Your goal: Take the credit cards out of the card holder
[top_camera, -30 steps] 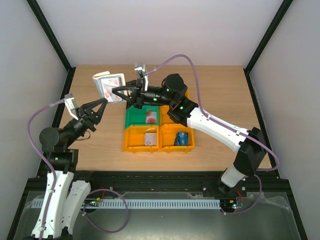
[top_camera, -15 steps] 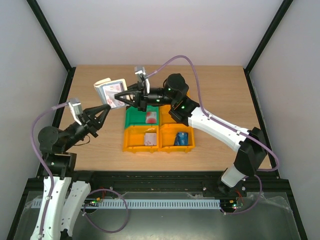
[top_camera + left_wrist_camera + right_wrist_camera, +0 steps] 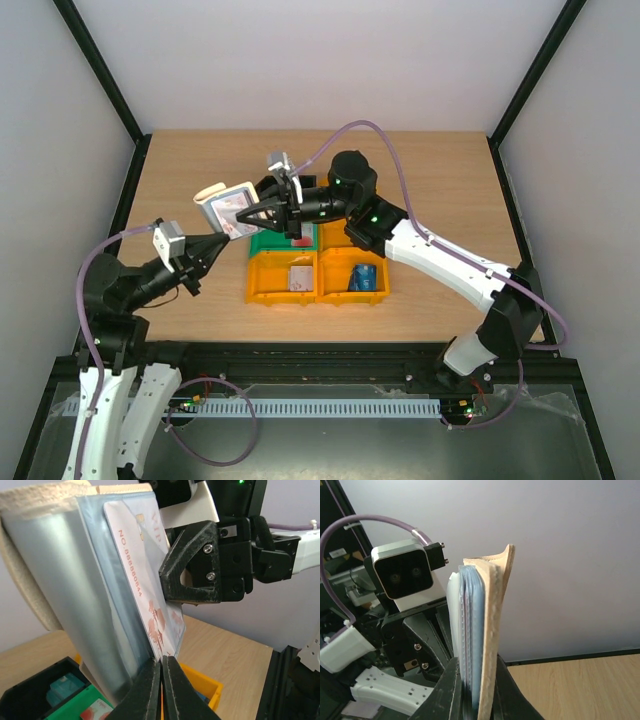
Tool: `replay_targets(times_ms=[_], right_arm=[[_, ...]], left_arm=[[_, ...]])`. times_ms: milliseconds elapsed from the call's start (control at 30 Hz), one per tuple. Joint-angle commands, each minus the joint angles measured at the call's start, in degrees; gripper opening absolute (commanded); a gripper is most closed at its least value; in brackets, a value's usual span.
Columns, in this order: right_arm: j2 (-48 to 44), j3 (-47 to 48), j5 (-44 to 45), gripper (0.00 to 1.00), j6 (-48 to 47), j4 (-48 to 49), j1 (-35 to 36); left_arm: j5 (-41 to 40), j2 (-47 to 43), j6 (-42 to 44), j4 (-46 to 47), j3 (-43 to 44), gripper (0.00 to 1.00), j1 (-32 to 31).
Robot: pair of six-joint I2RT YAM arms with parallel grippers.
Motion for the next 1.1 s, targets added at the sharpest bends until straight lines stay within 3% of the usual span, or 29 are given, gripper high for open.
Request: replay_targets(times_ms=[0, 100, 233, 333, 467, 600, 833, 1067], right_arm=[[0.66, 2.23, 2.86, 0.02, -6.93, -8.41, 1.93], [0.83, 2.86, 2.92, 0.02, -8.88, -10.13, 2.61], [0.92, 2.97, 2.94, 0.02, -8.59, -8.71, 3.76], [0.97, 2.8, 3.07, 0.02, -7.44, -6.74, 5.13], [1.12, 2.12, 4.83, 0.02, -6.18, -3.88, 6.16], [1.62, 1.16, 11.65, 0.02, -4.24, -1.39, 6.2], [0.31, -0.88, 7.56, 0.02, -0.4, 1.21, 4.04], [-3.5, -4.16, 3.37, 0.12, 0.49, -0.72, 0.99]], left_arm=[[7.11, 0.54, -1.2, 6.45, -1.24, 0.02, -0.5], [8.02, 0.99, -2.86, 7.68, -2.06, 0.04, -0.59], [5.7, 0.81, -9.16, 12.95, -4.31, 0.25, -1.09], [4.09, 1.01, -13.48, 17.99, -5.9, 0.3, -1.41], [3.84, 1.14, -17.06, 22.59, -7.59, 0.23, -2.11], [4.89, 1.78, -18.9, 25.94, -8.26, 0.03, -2.82], [1.09, 0.86, -21.67, 23.88, -7.89, 0.02, -2.88], [-1.99, -0.13, -17.92, 18.97, -7.76, 0.02, -2.87]])
